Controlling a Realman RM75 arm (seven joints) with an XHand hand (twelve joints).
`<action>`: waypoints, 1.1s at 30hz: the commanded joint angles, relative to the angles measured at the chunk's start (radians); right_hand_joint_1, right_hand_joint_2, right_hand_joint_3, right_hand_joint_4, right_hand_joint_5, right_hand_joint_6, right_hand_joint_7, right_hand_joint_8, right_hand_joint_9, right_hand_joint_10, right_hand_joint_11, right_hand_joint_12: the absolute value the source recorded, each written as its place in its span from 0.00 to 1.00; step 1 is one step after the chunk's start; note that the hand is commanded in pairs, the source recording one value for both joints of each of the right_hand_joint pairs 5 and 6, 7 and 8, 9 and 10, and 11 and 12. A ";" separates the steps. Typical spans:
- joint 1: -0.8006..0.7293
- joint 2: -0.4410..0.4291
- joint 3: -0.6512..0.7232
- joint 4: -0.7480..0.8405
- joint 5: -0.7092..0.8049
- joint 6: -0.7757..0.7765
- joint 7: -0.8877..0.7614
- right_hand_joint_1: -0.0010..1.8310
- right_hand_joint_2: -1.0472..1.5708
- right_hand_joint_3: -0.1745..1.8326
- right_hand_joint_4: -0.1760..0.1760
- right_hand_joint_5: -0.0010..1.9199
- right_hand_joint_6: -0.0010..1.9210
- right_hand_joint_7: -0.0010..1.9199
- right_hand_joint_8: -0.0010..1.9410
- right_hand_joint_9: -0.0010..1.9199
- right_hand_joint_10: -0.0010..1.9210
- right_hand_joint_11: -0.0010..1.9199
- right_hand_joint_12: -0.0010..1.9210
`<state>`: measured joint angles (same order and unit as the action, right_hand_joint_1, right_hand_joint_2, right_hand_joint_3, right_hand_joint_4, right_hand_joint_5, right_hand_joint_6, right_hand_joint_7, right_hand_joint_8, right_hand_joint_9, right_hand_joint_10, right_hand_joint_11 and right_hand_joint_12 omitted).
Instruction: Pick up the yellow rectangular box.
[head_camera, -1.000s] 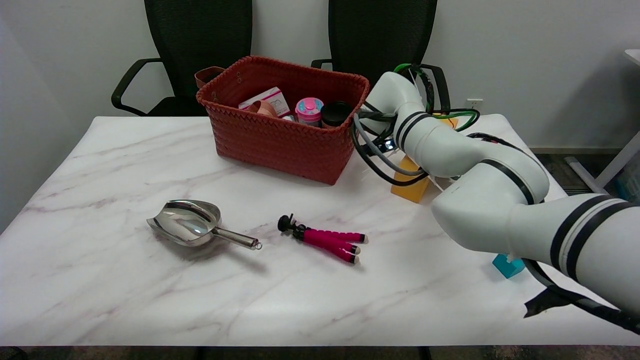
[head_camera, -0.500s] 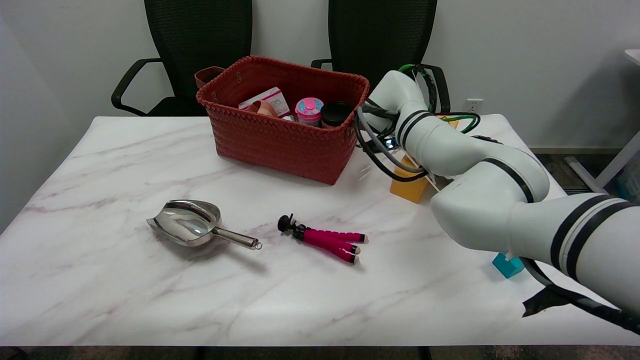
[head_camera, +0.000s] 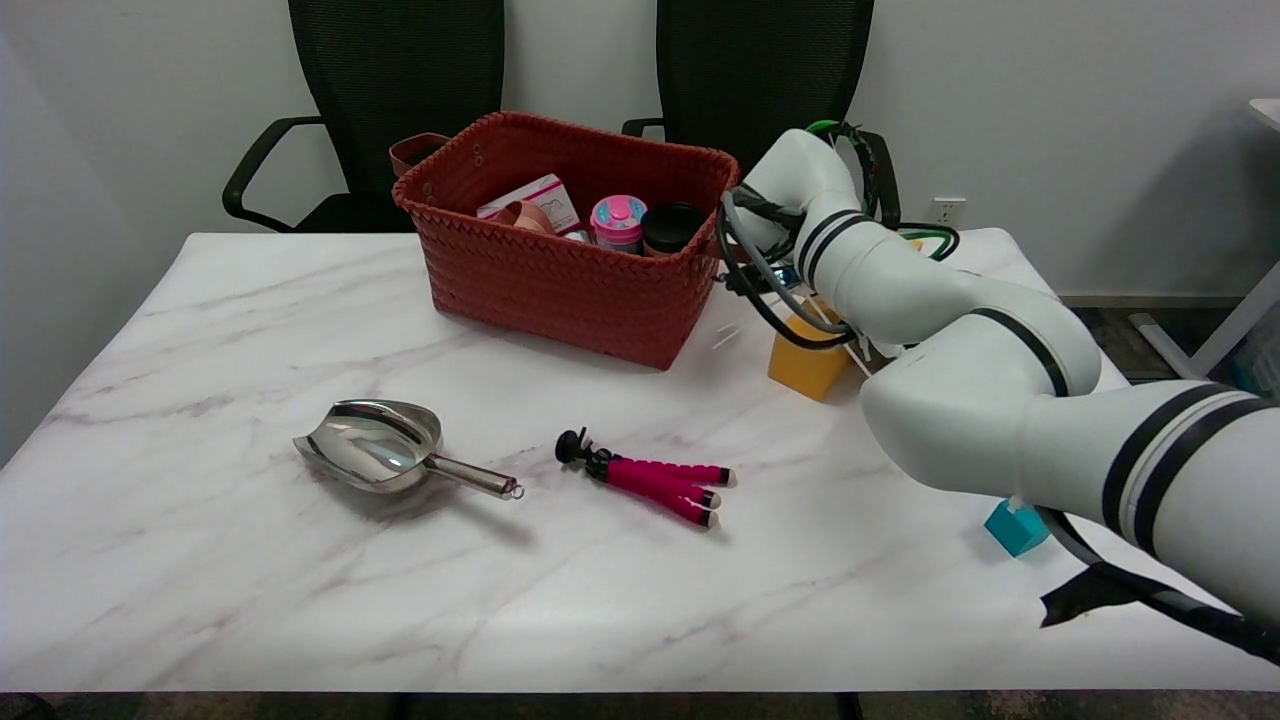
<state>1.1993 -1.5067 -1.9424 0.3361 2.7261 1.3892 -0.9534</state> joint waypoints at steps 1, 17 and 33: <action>0.008 0.001 0.011 -0.005 -0.001 -0.004 -0.004 0.46 0.70 0.07 0.50 0.00 0.00 0.09 0.09 0.08 0.08 0.03 0.03; 0.011 0.004 -0.054 -0.005 -0.001 0.063 -0.007 0.60 0.74 0.34 0.50 0.02 0.02 0.38 0.37 0.33 0.33 0.30 0.30; 0.008 0.008 -0.140 0.008 -0.011 0.112 -0.007 0.62 0.84 0.35 0.50 0.47 0.47 0.71 0.70 0.55 0.55 0.62 0.62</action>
<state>1.2093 -1.5023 -2.0089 0.3371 2.7223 1.4571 -0.9586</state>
